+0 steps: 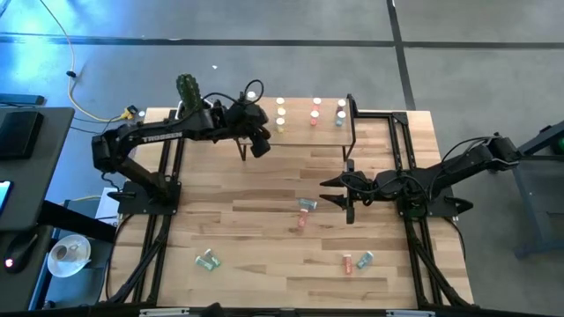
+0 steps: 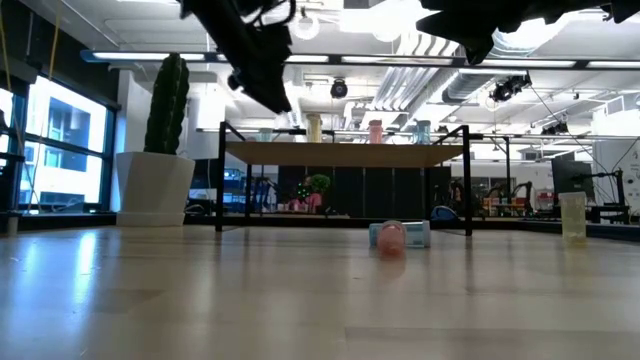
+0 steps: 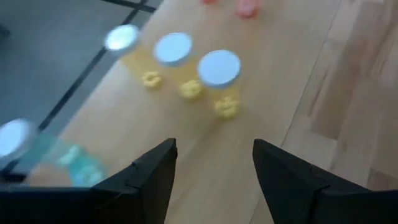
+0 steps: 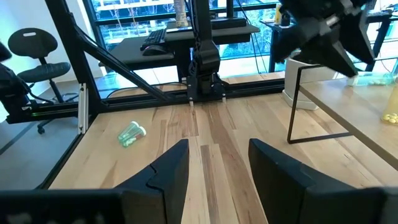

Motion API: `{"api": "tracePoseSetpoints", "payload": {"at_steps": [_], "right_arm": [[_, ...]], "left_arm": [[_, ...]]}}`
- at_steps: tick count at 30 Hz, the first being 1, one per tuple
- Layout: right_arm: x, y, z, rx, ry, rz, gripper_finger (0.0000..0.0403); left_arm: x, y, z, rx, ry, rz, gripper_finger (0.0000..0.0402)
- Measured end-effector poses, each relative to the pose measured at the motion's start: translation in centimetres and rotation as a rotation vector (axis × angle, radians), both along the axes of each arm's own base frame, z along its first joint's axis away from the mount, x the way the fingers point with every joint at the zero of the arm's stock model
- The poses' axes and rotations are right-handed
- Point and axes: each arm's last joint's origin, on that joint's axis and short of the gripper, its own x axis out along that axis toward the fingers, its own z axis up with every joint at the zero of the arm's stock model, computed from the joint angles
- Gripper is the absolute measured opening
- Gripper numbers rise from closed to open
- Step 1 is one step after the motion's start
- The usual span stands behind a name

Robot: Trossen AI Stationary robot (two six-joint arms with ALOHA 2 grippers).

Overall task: Pick and place medicine bottles onto shelf by color
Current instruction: Adjust the light blue pill bottle on the shelf

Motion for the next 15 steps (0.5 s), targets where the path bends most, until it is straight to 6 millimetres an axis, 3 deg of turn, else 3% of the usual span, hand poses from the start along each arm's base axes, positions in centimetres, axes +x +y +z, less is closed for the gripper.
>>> {"api": "tracePoseSetpoints", "payload": {"at_steps": [6,15], "right_arm": [[0.0,0.0,0.0,0.000,0.000,0.000,0.0158],[0.0,0.0,0.0,0.000,0.000,0.000,0.0158]], "left_arm": [[-1.8,-0.6,1.6,0.011,-0.013,0.078,0.0204],[-2.9,1.3,1.0,-0.043,-0.036,0.240,0.0204]]}}
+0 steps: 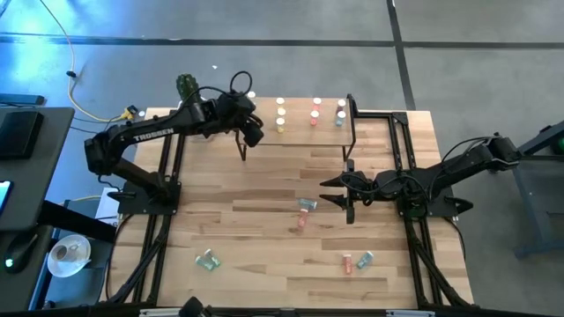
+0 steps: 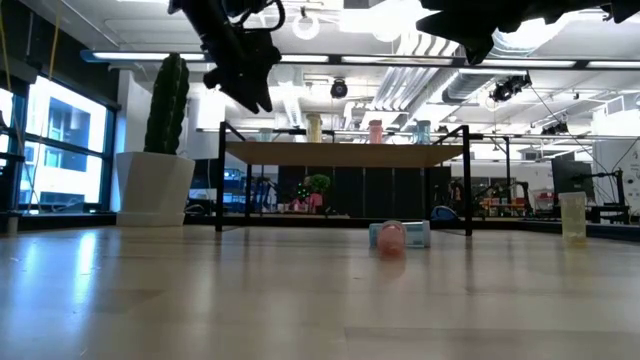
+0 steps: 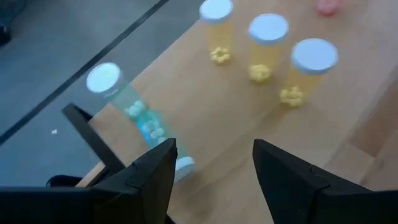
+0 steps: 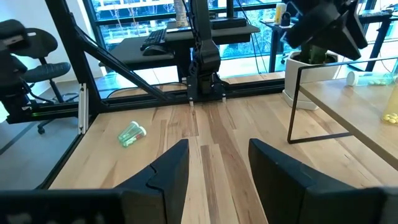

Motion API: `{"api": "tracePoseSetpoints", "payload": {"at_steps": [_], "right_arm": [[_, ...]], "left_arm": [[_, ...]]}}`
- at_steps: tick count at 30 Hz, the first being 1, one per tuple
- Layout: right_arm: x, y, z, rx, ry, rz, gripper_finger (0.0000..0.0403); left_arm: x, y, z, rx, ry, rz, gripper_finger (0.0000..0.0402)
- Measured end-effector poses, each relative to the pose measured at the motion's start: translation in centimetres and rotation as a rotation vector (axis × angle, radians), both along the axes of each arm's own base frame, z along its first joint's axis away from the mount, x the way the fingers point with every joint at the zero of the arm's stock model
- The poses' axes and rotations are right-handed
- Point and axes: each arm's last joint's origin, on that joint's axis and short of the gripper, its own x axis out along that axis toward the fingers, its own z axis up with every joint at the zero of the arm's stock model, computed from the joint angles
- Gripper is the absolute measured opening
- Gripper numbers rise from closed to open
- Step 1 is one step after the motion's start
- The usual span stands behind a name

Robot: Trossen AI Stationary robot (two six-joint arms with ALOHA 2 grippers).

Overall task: Pick and place medicine bottles onto shelf by color
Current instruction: Adjust the light blue pill bottle on the shelf

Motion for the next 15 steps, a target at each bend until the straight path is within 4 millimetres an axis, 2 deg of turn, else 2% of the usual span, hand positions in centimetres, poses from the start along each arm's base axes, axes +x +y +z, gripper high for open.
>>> {"api": "tracePoseSetpoints", "payload": {"at_steps": [4,9,15], "right_arm": [[0.0,0.0,0.0,0.000,0.000,0.000,0.0158],[0.0,0.0,0.0,0.000,0.000,0.000,0.0158],[0.0,0.0,0.0,0.000,0.000,0.000,0.0158]], "left_arm": [[-0.7,1.1,0.0,-0.013,-0.029,0.056,0.0204],[-1.5,1.8,-0.1,-0.072,-0.029,0.046,0.0204],[-2.2,2.1,1.8,-0.129,-0.017,0.091,0.0204]]}}
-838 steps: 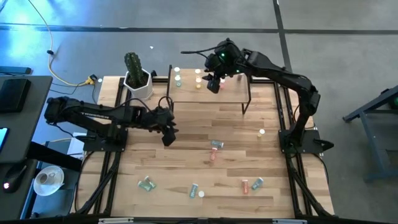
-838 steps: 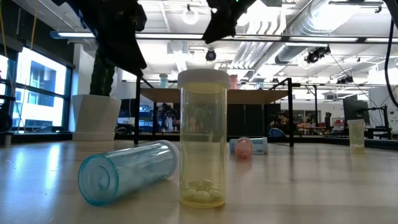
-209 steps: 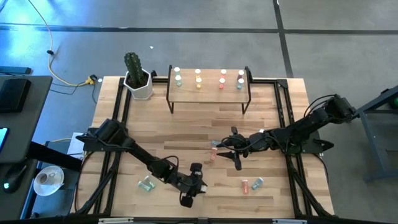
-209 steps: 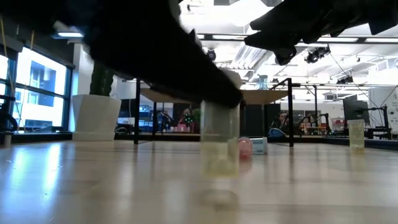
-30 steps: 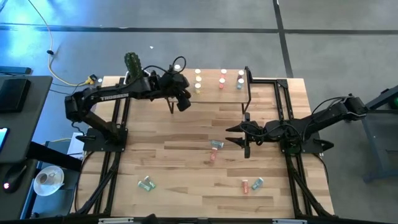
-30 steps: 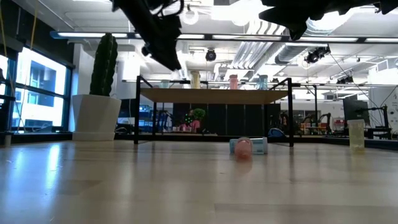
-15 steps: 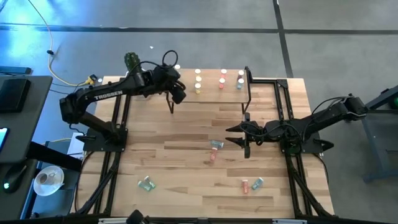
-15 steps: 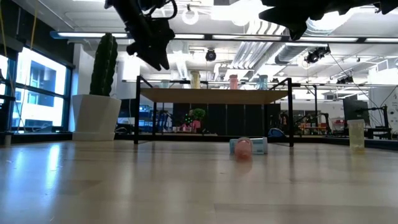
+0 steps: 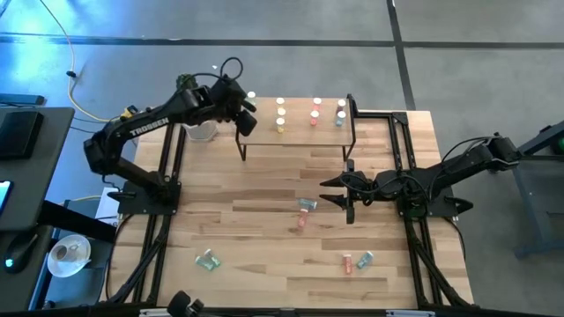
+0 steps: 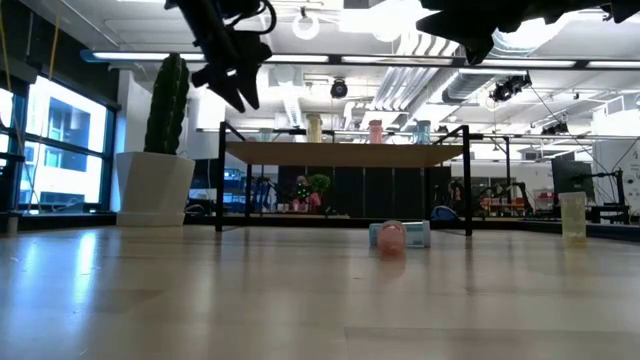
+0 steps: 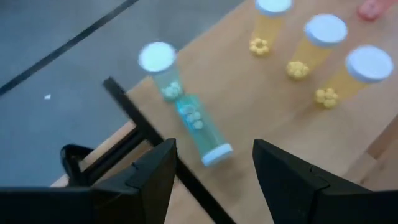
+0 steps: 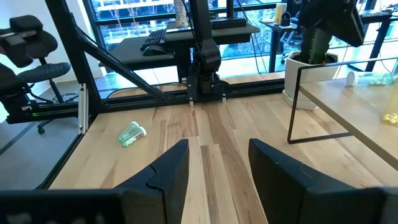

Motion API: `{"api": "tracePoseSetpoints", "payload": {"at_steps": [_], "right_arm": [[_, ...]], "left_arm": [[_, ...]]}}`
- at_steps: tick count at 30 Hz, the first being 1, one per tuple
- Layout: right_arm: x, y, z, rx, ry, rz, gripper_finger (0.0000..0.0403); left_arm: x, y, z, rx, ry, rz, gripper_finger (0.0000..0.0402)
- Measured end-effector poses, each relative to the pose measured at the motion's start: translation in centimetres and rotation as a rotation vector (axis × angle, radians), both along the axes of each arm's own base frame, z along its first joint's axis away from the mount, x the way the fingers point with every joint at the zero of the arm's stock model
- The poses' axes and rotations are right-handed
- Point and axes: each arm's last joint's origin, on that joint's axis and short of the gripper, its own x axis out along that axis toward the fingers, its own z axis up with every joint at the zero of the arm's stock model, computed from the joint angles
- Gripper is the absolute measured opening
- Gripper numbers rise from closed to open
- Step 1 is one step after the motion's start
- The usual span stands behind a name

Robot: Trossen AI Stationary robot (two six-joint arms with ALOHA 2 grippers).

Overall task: Pick and place medicine bottles onto shelf by color
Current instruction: Adjust the light blue pill bottle on the shelf

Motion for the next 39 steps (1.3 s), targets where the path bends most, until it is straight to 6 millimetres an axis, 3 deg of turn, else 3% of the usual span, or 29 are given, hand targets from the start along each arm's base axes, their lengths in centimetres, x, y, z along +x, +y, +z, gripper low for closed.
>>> {"api": "tracePoseSetpoints", "payload": {"at_steps": [5,19,31,39], "right_arm": [[0.0,0.0,0.0,0.000,0.000,0.000,0.0158],[0.0,0.0,0.0,0.000,-0.001,-0.001,0.0158],[0.0,0.0,0.0,0.000,0.000,-0.001,0.0158],[0.0,0.0,0.0,0.000,0.000,-0.001,0.0158]], "left_arm": [[0.3,0.0,0.3,-0.043,-0.010,0.010,0.0204],[2.2,1.5,-2.8,-0.122,0.052,-0.003,0.0204],[2.4,1.5,-3.1,-0.099,0.078,0.013,0.0204],[3.5,2.0,-4.9,-0.118,0.128,0.015,0.0204]]}}
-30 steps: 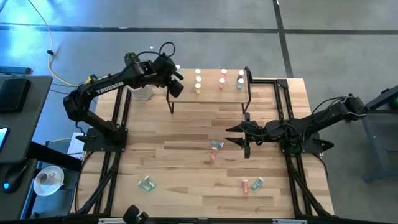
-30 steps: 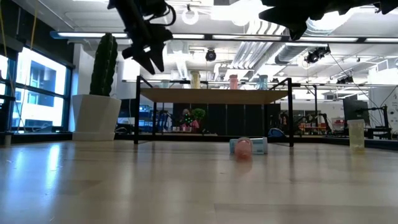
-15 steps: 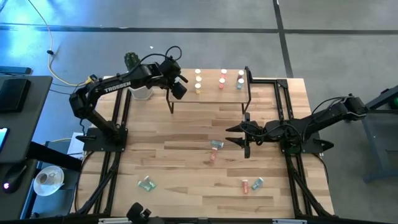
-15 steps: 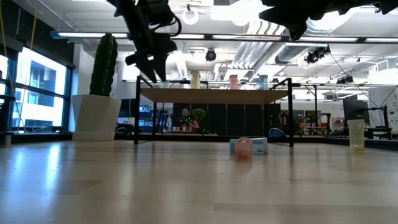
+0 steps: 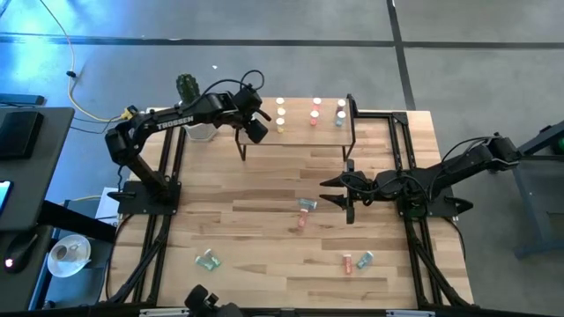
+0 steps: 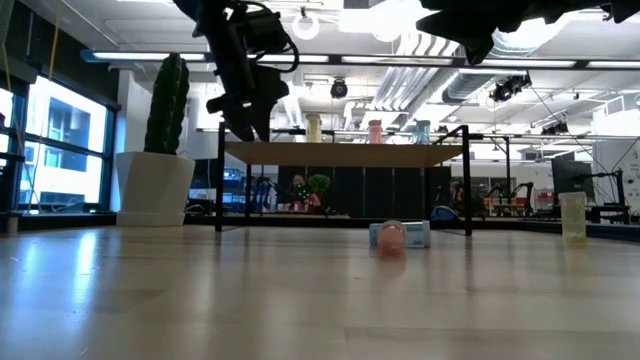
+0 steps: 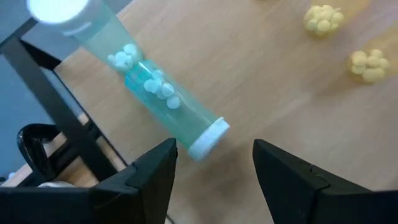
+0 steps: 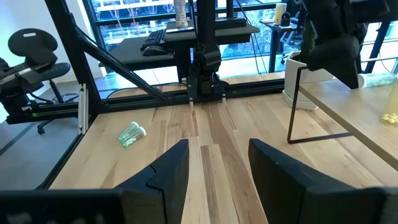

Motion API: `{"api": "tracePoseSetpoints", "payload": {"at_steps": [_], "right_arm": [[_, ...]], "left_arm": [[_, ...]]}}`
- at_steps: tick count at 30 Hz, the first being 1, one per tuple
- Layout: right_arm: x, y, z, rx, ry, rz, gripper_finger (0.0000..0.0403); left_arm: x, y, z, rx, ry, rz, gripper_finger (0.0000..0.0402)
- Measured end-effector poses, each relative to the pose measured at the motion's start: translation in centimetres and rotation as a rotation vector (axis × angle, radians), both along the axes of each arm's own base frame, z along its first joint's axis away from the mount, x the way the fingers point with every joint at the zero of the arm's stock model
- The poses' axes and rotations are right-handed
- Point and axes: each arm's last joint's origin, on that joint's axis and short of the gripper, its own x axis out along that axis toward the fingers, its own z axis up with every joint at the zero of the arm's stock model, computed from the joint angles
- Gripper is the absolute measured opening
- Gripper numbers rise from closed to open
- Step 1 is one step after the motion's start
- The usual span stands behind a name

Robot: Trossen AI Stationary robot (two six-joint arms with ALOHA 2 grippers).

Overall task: Pick and place medicine bottles onto shelf by color
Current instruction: Adjust the light blue pill bottle on the shelf

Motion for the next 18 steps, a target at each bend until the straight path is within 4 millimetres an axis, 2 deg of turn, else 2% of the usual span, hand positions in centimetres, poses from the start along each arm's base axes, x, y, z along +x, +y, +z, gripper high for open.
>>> {"api": "tracePoseSetpoints", "payload": {"at_steps": [8,18], "right_arm": [[0.00,0.00,0.00,0.000,0.000,0.000,0.0158],[0.00,0.00,0.00,0.000,0.000,0.000,0.0158]], "left_arm": [[0.26,0.09,-0.24,0.014,0.010,0.011,0.0204],[0.29,0.14,-0.22,-0.008,-0.051,0.111,0.0204]]}}
